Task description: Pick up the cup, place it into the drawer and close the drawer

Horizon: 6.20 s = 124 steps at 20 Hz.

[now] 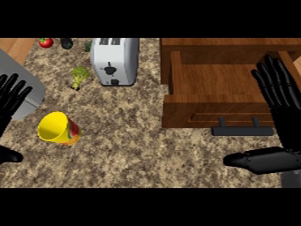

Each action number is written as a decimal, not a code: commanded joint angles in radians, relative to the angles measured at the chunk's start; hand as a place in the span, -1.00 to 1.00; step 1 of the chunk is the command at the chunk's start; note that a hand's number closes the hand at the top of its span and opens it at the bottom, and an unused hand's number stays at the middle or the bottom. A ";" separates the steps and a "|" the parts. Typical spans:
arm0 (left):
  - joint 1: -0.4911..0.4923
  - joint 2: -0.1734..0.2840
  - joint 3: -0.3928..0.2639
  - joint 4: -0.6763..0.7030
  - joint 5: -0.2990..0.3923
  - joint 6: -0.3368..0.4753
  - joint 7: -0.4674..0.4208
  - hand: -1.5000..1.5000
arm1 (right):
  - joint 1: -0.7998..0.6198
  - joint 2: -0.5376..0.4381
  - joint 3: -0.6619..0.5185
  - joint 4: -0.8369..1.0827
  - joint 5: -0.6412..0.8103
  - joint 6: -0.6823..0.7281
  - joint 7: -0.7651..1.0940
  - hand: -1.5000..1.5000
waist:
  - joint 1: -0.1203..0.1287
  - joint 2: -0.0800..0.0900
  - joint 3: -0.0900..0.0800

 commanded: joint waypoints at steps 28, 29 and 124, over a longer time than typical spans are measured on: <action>-0.290 0.039 -0.051 1.096 -0.532 0.050 -0.827 -1.00 | -0.138 -0.015 -0.062 0.065 -0.027 0.038 0.023 -1.00 | -0.023 0.010 -0.004; -0.266 0.035 -0.047 1.094 -0.529 0.054 -0.866 -1.00 | -0.172 -0.025 -0.088 0.126 -0.037 0.040 0.012 -1.00 | -0.020 0.013 -0.005; -1.153 -0.396 -0.663 1.051 -0.173 0.837 -0.119 -1.00 | -0.273 -0.021 -0.054 0.182 -0.012 0.084 -0.018 -1.00 | -0.184 0.052 0.003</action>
